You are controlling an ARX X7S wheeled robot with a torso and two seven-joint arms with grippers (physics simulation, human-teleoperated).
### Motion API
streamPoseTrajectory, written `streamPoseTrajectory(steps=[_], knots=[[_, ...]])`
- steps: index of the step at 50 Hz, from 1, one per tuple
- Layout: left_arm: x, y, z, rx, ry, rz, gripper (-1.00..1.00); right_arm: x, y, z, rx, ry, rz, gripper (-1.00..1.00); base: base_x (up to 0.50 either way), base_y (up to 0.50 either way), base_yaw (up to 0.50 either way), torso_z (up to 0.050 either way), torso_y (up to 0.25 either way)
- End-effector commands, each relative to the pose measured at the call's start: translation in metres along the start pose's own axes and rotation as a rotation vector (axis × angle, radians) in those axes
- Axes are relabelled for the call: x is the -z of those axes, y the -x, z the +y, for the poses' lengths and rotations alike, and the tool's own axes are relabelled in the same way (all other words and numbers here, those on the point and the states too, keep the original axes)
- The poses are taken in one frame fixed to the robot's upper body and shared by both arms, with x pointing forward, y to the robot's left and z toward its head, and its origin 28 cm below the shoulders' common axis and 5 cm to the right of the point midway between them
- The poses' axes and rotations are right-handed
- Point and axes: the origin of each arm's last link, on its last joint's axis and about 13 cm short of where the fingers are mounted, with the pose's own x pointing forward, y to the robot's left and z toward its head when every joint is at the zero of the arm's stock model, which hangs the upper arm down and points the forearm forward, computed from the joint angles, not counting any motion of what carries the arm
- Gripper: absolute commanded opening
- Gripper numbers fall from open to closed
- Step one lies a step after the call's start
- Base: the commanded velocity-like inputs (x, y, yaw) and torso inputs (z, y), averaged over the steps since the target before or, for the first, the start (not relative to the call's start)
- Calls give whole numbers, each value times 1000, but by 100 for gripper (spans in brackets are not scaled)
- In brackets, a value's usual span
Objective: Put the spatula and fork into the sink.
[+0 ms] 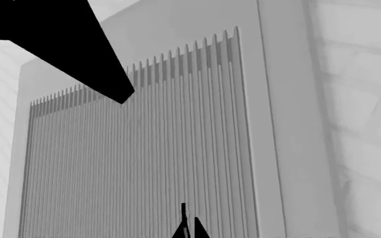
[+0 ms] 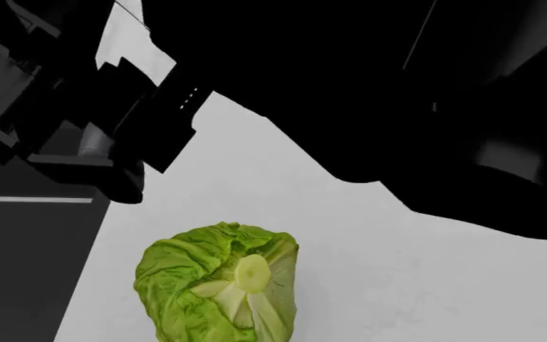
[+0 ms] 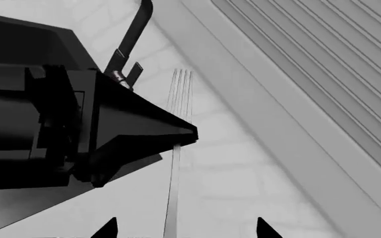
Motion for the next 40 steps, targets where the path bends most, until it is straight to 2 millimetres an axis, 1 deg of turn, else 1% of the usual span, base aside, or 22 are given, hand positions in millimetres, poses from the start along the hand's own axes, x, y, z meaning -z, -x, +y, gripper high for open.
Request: streamPoseTrajectory(steps=[1, 5, 9, 14, 17, 20, 21, 22, 23, 24, 27, 28, 32, 33, 36, 40], knots=[[4, -2, 4, -13, -3, 13, -100, -10, 21, -2, 60, 20, 16, 100, 0, 0, 0, 0, 0], [7, -2, 5, -18, 1, 29, -100, -12, 33, -3, 92, 26, 31, 100, 0, 0, 0, 0, 0], [11, -1, 8, -22, -5, 52, -100, -17, 57, -1, 143, 45, 39, 100, 0, 0, 0, 0, 0], [18, 3, 22, -30, 1, 104, -100, -19, 88, -6, 236, 27, 33, 100, 0, 0, 0, 0, 0], [22, 8, 27, -19, 22, 150, -100, -16, 96, -7, 263, 8, 27, 100, 0, 0, 0, 0, 0], [27, 19, 33, 17, 80, 250, -100, -2, 106, -10, 328, -61, 8, 100, 0, 0, 0, 0, 0], [28, 20, 33, 31, 94, 269, -100, 0, 108, -10, 332, -63, 6, 100, 0, 0, 0, 0, 0], [30, 26, 32, 85, 86, 296, -100, 4, 111, -10, 340, -76, 2, 100, 0, 0, 0, 0, 0], [40, 50, 47, 144, 210, 424, -100, 21, 128, -19, 484, -146, 24, 100, 0, 0, 0, 0, 0], [44, 57, 49, 155, 214, 509, -100, 23, 129, -19, 491, -151, 27, 100, 0, 0, 0, 0, 0], [46, 61, 52, 156, 223, 533, -100, 27, 131, -20, 505, -166, 30, 100, 0, 0, 0, 0, 0], [47, 62, 55, 154, 265, 552, -100, 28, 131, -20, 509, -169, 29, 100, 0, 0, 0, 0, 0], [51, 66, 61, 139, 290, 580, -100, 28, 133, -21, 519, -173, 24, 100, 0, 0, 0, 0, 0], [54, 67, 63, 134, 304, 613, -100, 27, 136, -22, 527, -173, 20, 100, 0, 0, 0, 0, 0], [58, 70, 66, 147, 302, 644, -100, 28, 140, -22, 544, -180, 18, 100, 0, 0, 0, 0, 0], [65, 74, 67, 184, 295, 712, -100, 32, 143, -23, 557, -189, 28, 100, 0, 0, 0, 0, 0]])
